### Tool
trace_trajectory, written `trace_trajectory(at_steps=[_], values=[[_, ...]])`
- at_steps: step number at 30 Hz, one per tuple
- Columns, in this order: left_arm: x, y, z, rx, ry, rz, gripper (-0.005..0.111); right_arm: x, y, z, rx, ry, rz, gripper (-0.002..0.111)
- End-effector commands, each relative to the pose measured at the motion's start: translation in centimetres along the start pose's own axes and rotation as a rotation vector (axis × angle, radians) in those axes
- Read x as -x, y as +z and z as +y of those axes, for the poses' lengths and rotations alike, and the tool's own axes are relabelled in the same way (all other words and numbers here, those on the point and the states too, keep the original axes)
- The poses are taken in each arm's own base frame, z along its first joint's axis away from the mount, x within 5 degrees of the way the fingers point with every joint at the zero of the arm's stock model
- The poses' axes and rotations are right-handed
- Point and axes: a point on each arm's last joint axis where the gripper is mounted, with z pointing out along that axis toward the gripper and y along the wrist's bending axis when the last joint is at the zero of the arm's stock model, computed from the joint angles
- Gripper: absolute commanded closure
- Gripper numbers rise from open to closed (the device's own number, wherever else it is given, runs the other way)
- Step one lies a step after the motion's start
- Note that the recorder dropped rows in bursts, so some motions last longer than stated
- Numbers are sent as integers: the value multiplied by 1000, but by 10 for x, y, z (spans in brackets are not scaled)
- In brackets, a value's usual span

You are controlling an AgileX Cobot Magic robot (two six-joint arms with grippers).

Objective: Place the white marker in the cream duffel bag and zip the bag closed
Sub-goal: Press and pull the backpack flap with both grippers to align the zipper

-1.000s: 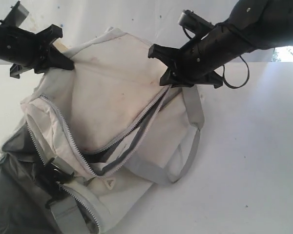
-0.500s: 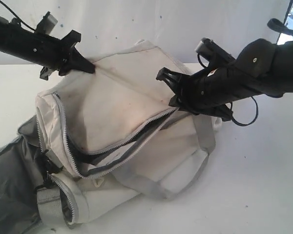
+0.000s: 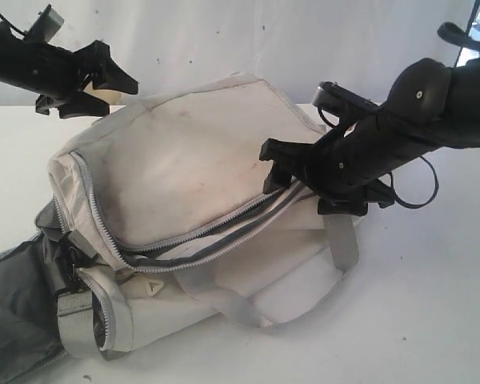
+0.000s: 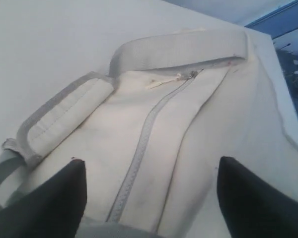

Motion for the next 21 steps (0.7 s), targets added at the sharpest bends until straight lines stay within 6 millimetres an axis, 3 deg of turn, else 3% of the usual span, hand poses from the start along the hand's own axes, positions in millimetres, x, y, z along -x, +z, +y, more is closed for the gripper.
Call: trace_trajectory(at_steps=[1,9,12,17,21], values=[[2,-28,-18,104,168,29,25,9,-11,-1,-18,-36,50,33],[-9,-66,-50,123,264,163,28,32,-38,-15,-33,-85,156,33],[-18,-79,-52,205,182,244,33,42,-48,-19,-28,-146,168,33],[-22,-102,-55,387,11,213,33,67,-66,-24,-21,-234,73,33],[-35,-108,-61,376,-60,214,30,86,-71,-29,-26,-317,15,35]])
